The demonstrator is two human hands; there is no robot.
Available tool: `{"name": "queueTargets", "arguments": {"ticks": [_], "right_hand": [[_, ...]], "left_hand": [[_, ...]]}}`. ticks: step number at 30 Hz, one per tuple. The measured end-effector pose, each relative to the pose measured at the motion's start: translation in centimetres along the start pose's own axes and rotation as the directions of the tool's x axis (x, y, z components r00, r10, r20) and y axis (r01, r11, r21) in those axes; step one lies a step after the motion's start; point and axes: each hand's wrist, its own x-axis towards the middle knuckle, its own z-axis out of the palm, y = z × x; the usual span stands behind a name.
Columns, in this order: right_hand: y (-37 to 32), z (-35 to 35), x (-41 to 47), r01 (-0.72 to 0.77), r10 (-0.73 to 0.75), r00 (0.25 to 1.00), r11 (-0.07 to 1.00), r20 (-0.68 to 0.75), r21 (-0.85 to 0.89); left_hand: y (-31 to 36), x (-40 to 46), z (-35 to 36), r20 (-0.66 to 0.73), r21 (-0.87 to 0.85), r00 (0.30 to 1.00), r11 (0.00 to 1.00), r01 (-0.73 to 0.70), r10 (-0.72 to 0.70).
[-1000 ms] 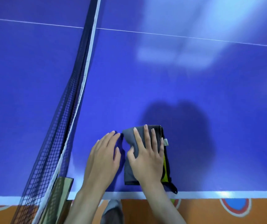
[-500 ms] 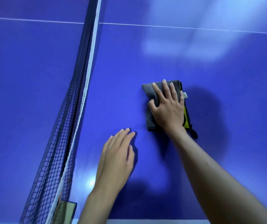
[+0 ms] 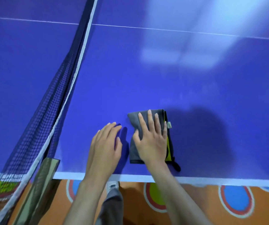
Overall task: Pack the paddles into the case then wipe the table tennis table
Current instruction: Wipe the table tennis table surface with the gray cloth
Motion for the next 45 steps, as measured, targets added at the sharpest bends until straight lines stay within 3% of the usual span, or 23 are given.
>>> {"name": "queueTargets", "arguments": {"ticks": [6,11,23,33,38,42,45], "right_hand": [[3.3,-1.9,-10.2,0.013,-0.009,0.997,0.999,0.070,-0.050],[3.9,-1.7,-9.0,0.005,-0.002,0.999,0.998,0.046,-0.067],[5.6,0.6,10.7,-0.080,0.073,0.990,0.995,-0.117,-0.057],[7.5,1.0,23.3,-0.068,0.069,0.997,0.998,-0.026,0.014],[7.9,1.5,21.0,-0.011,0.010,0.999,1.000,-0.052,-0.018],[8.6,1.1,14.4,0.009,-0.010,0.995,1.000,-0.096,-0.013],[9.4,0.0,8.5,0.011,-0.013,0.999,0.999,-0.049,-0.036]], "left_hand": [[3.6,-3.2,0.6,0.039,-0.020,0.998,0.998,0.052,-0.052],[4.5,-2.8,1.9,0.019,-0.023,0.999,0.999,0.026,-0.026],[3.1,4.4,5.1,-0.006,-0.066,1.000,0.998,0.006,-0.006],[3.6,9.3,5.8,-0.016,-0.084,1.000,0.996,0.009,-0.011],[4.5,8.8,6.5,-0.059,-0.060,0.998,0.998,-0.012,0.009],[5.7,7.4,7.0,-0.092,-0.015,0.995,1.000,-0.026,0.025],[6.9,5.1,7.4,-0.104,0.006,0.994,1.000,-0.021,0.022]]}}
